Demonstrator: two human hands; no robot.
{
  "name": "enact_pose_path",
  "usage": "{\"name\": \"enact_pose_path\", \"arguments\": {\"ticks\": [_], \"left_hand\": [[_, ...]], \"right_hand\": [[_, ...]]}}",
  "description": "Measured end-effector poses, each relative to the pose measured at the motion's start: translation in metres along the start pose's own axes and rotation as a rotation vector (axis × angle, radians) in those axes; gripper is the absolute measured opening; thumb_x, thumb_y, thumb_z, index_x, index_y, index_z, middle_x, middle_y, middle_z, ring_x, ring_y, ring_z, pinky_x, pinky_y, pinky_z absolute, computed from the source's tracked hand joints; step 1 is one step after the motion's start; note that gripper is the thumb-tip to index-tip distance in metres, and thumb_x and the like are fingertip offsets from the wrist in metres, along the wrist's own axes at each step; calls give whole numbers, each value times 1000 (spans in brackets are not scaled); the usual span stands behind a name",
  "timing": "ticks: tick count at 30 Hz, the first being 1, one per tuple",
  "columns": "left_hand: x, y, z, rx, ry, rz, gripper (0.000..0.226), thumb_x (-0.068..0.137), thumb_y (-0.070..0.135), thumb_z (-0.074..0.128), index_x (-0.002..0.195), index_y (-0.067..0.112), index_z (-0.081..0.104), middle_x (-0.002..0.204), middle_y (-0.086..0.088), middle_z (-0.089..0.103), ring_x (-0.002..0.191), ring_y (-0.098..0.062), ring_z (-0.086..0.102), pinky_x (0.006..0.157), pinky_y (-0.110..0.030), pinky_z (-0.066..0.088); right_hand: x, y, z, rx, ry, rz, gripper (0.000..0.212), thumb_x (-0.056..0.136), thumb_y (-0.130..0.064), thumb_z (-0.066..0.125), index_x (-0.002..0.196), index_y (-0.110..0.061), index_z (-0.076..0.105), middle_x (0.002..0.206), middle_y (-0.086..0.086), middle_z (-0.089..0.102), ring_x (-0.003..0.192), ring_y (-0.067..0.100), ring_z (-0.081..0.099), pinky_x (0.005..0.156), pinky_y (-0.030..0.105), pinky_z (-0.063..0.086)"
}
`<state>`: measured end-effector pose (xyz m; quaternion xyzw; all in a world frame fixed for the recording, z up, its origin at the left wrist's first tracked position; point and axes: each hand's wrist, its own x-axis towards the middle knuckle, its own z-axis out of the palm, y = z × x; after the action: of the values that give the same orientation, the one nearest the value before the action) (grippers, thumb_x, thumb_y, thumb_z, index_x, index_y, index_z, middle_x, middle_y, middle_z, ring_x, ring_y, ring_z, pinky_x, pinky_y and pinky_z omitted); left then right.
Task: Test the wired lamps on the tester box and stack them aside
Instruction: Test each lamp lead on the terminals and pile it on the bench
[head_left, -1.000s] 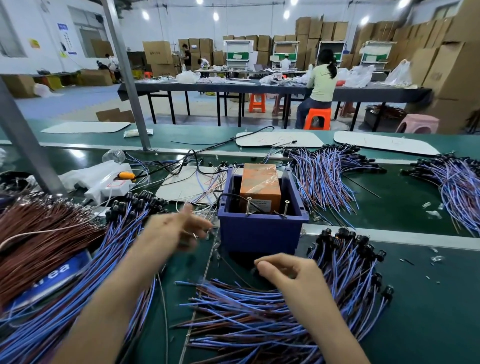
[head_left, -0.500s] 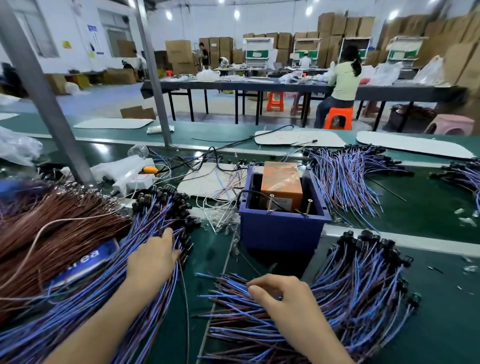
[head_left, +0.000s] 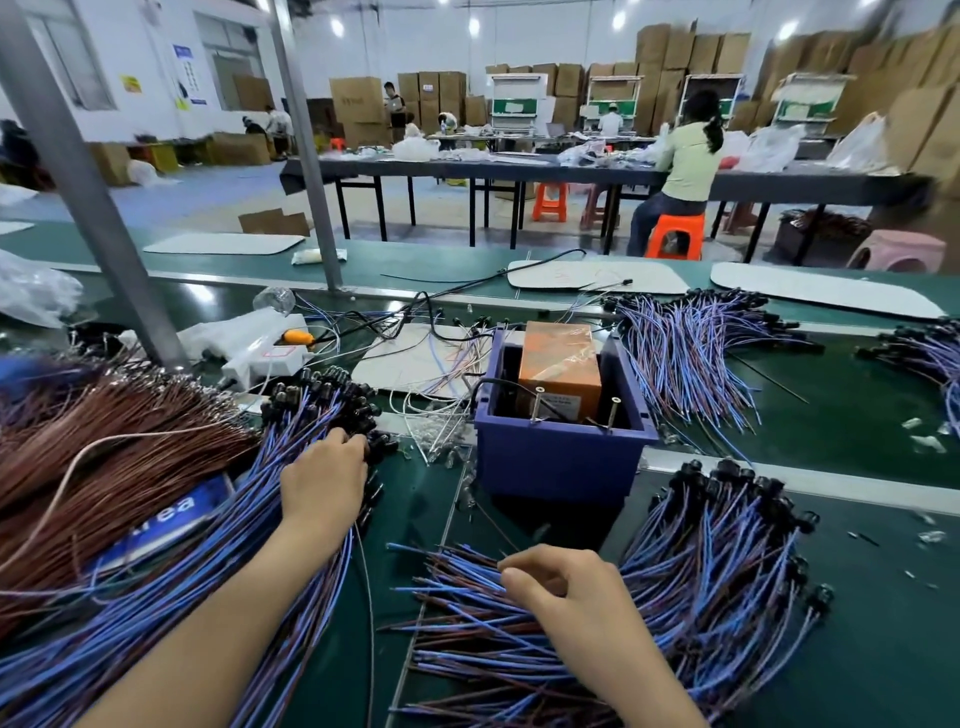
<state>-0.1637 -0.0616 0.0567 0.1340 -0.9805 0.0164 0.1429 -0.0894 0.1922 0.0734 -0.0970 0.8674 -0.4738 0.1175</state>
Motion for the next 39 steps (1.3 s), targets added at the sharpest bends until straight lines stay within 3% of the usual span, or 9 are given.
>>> {"name": "enact_pose_path", "arguments": {"ticks": [6,11,15,18,22,25,30,35,39], "left_hand": [[5,8,10,3,-18,-93,26,97,32,43,103,14,60,105,-3,57,102,-24,55,62,-33,36],[7,15,12,-93,40,-109,17,93,29,55,100,15,60,110,-4,50,101,-25,50,59,-35,39],[1,27,-1,-324,237,8,14,89,20,64,97,10,69,107,-8,61,101,-29,53,75,-40,44],[-13,53,-29,-720,304,185,6,89,12,65,94,10,67,87,-5,69,78,-19,64,73,-30,50],[-44,90,-57,-1046,67,391,11,84,8,66,78,17,66,62,11,64,55,0,60,53,-7,42],[-55,97,-58,-1214,-147,349,15,88,11,66,76,20,68,62,6,67,48,-3,57,49,-13,44],[-57,69,-41,-1110,-531,417,11,90,21,65,83,22,73,71,1,72,49,-7,49,48,-19,40],[-52,29,-37,-966,-686,395,10,88,20,67,83,21,76,74,2,74,67,-4,64,66,-19,50],[-45,12,-44,-1052,-620,289,11,86,16,68,79,18,77,71,-2,73,53,2,57,54,-7,41]], "right_hand": [[-3,3,-6,37,25,16,11,93,-32,59,93,-33,69,87,-16,69,83,-4,62,68,6,45],[-5,4,-9,84,26,36,11,93,-31,59,92,-33,69,88,-14,70,84,-3,63,73,10,48],[-5,1,-9,211,22,31,15,94,-27,59,88,-32,72,86,-12,73,86,-2,65,85,19,52],[-3,-8,-2,301,13,-106,19,96,-29,54,99,-39,70,98,-19,71,94,-3,63,82,16,50],[3,-26,6,493,113,-275,34,100,-25,46,125,-45,56,132,-32,46,113,-23,44,90,1,37],[5,-22,0,668,250,-213,33,100,-17,45,114,-37,68,115,-21,67,109,-7,58,87,11,47],[8,0,-40,1049,661,13,15,93,-6,54,89,-6,68,86,8,74,81,18,73,69,21,59],[15,22,-92,792,830,12,18,89,3,59,81,-13,61,67,0,66,54,4,65,55,15,54],[21,38,-118,309,862,66,23,90,4,57,80,-16,63,74,5,67,53,2,61,55,21,52]]}}
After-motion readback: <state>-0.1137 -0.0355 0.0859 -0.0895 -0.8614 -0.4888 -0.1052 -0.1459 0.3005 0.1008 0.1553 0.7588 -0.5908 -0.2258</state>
